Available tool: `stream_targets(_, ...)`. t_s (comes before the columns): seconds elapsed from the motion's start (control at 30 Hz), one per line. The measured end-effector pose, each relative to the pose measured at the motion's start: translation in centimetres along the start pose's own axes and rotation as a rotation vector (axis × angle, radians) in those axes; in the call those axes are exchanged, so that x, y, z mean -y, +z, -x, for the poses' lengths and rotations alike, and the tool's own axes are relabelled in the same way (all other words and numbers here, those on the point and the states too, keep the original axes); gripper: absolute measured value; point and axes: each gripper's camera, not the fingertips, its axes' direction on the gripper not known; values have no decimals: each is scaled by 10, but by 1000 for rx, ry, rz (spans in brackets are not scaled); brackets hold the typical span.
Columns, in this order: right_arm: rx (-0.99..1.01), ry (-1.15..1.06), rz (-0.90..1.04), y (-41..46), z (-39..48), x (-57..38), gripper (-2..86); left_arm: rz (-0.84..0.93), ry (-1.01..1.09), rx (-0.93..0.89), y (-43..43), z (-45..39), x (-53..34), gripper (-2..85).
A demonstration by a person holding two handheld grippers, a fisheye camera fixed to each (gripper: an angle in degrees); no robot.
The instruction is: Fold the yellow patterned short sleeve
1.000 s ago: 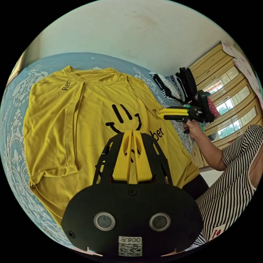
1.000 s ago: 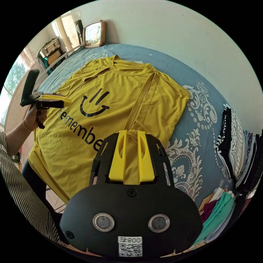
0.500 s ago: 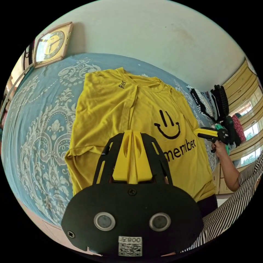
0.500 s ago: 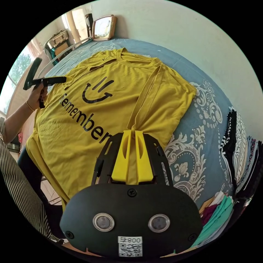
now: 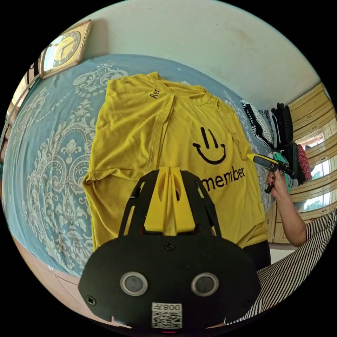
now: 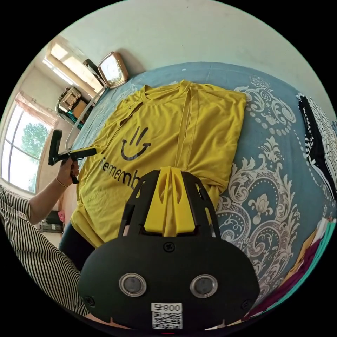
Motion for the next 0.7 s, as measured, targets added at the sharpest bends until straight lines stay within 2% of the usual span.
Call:
stream_targets(0.07, 0, 13, -34, -21, -3, -14, 6, -34, 4, -42, -17, -5, -23, 2)
stream_targets(0.3, 78, 133, 70, -69, -28, -113, 5, 77, -19, -185, -37, -25, -137, 3)
stream_targets(0.43, 156, 218, 167, -76, -37, -174, 12, 98, -82, -173, -48, -27, -201, 4)
stream_targets(0.7, 278, 433, 89, -135, -67, -305, 59, 32, -297, -346, -75, 12, -352, 11)
